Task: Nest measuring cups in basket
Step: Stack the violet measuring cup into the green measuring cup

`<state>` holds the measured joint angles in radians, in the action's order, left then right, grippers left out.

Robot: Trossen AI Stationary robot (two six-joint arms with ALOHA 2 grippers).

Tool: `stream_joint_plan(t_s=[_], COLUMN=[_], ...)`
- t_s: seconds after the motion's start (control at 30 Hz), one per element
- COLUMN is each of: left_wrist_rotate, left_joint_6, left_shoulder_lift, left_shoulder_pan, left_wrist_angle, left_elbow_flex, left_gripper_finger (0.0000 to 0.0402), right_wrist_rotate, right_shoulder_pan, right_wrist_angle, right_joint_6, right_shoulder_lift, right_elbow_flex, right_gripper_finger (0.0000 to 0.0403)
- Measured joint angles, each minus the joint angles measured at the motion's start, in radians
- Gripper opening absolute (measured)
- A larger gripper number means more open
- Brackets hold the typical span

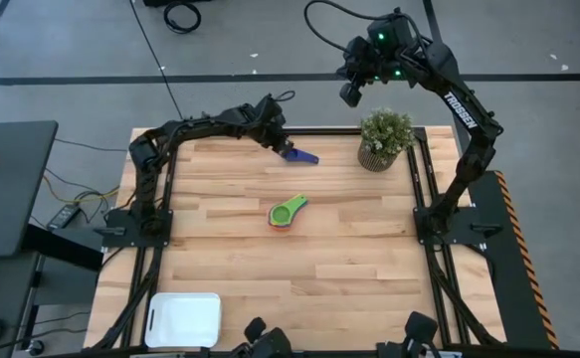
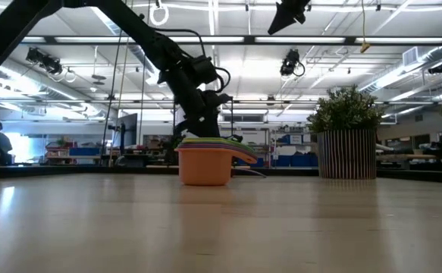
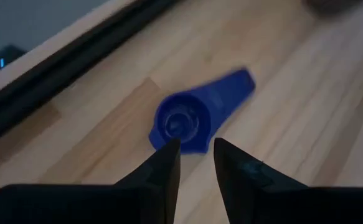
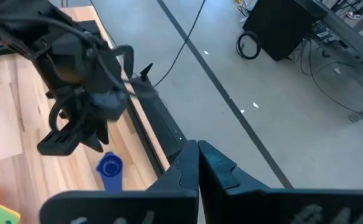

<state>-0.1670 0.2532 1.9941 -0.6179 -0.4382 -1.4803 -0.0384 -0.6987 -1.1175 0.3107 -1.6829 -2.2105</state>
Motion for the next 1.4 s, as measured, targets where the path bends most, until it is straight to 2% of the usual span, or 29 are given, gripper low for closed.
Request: stream_joint_plan(t_s=[0.1,0.23,0.5,0.9,1.1,1.4], left_wrist_rotate=[-0.006,-0.01,-0.07,-0.093,-0.018,0.008], left_joint_6=[-0.124,-0.202,-0.182,-0.225,-0.326,-0.364], left_shoulder_lift=[0.006,0.009,0.04,0.156,0.18,0.211], left_shoulder_pan=[0.004,-0.008,-0.053,-0.032,-0.01,-0.008], left_wrist_angle=[-0.001,0.013,0.022,-0.017,-0.052,-0.058], left_elbow_flex=[0.0,0.0,-0.032,-0.123,-0.138,-0.138], left_gripper_finger=[0.0105,0.0105,0.0102,0.0092,0.0092,0.0092], right_wrist_rotate=[-0.004,-0.004,-0.005,-0.006,-0.006,-0.008], right_shoulder_pan=[-0.004,-0.008,-0.016,-0.019,-0.019,-0.019], right_wrist_angle=[0.0,0.0,0.0,-0.002,-0.004,-0.006], right_joint_6=[0.003,0.003,0.003,-0.001,-0.001,-0.001], right_shoulder_lift=[0.0,0.0,0.0,0.0,0.0,0.0], right_elbow_flex=[0.0,0.0,0.0,0.0,0.0,0.0], right_gripper_finger=[0.0002,0.0002,0.0002,0.0002,0.0002,0.0002])
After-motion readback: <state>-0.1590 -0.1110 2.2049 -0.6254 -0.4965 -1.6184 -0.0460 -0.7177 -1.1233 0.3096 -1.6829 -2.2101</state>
